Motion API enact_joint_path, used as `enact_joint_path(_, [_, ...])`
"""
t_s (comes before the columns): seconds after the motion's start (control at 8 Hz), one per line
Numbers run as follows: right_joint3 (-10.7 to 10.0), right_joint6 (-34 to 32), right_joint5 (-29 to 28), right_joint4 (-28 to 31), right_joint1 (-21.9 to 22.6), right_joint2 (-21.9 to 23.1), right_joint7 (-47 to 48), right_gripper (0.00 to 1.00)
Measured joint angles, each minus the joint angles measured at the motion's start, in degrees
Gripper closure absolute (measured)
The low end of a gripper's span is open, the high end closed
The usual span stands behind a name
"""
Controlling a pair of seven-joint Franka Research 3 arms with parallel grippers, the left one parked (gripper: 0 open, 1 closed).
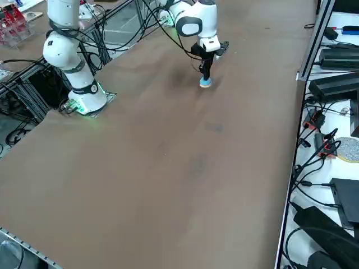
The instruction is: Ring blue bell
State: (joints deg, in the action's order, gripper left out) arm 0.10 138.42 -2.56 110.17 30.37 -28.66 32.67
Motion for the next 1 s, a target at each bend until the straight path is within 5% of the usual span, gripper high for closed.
enact_joint_path(0.62, [-0.2, -5.7, 0.0, -0.1, 0.0, 4.4, 0.0, 0.99])
enact_joint_path(1.0, [-0.8, -17.2, 0.0, -2.7, -0.9, 9.7, 0.0, 0.97])
